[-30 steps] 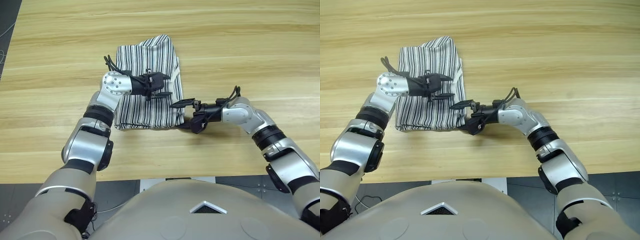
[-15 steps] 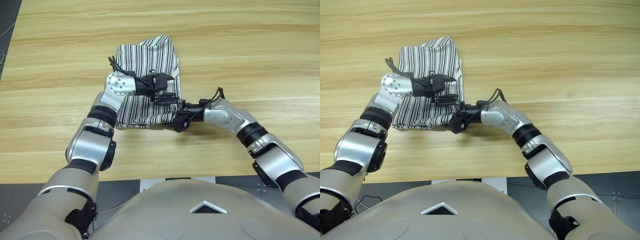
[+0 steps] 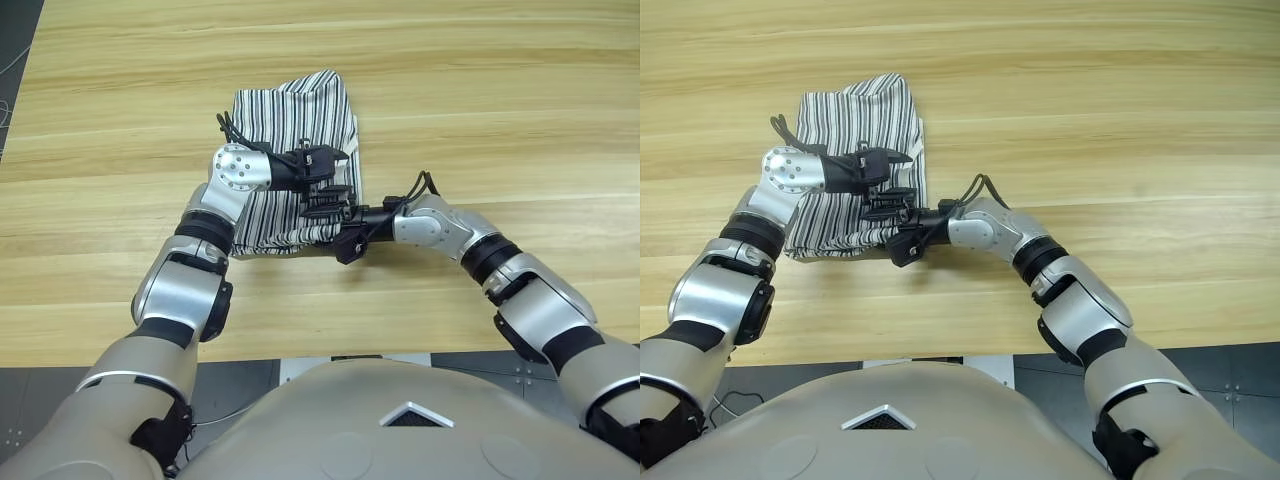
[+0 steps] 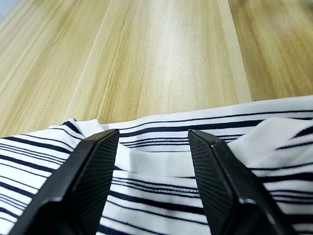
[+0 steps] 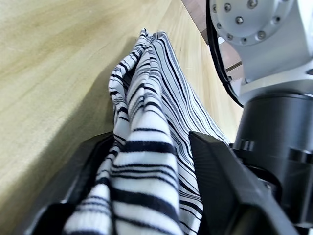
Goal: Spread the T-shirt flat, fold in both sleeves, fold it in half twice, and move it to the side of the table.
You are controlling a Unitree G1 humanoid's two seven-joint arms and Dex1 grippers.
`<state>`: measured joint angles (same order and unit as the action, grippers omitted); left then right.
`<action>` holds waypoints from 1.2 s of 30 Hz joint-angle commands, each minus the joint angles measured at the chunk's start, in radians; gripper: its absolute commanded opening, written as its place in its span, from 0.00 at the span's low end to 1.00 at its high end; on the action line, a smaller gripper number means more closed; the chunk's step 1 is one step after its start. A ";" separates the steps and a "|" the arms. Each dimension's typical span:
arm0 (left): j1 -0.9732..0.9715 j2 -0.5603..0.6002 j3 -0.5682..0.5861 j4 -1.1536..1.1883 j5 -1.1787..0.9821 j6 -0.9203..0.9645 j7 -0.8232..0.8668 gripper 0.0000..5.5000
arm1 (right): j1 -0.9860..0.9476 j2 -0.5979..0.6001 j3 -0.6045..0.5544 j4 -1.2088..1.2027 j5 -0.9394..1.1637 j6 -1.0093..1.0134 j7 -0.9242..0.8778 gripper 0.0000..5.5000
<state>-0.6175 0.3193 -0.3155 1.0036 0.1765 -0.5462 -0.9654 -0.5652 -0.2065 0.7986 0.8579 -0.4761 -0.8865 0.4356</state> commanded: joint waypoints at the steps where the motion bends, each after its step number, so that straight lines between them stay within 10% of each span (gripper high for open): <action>1: 0.007 -0.001 0.004 -0.012 -0.002 0.014 0.000 0.48 | 0.074 -0.020 0.074 0.101 -0.095 0.051 0.091 0.31; 9: 0.001 -0.003 0.008 -0.018 -0.008 0.019 -0.006 0.48 | 0.080 0.002 0.045 0.149 -0.028 0.029 0.128 0.05; 19: -0.002 -0.055 0.146 -0.380 -0.327 0.291 -0.128 0.48 | 0.141 -0.023 -0.023 0.143 0.189 -0.004 0.373 0.03; 25: 0.011 0.002 0.288 -0.612 -0.561 0.589 -0.112 0.48 | 0.282 -0.130 -0.036 -0.178 0.480 0.158 0.723 0.03; 36: 0.140 0.146 0.325 -0.327 -0.408 0.365 -0.101 0.48 | 0.429 -0.347 -0.128 -0.885 0.714 0.637 0.861 0.03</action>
<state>-0.5047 0.4447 0.0160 0.6446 -0.2699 -0.1346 -1.0754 -0.1308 -0.5376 0.7052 0.0285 0.2055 -0.3036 1.2983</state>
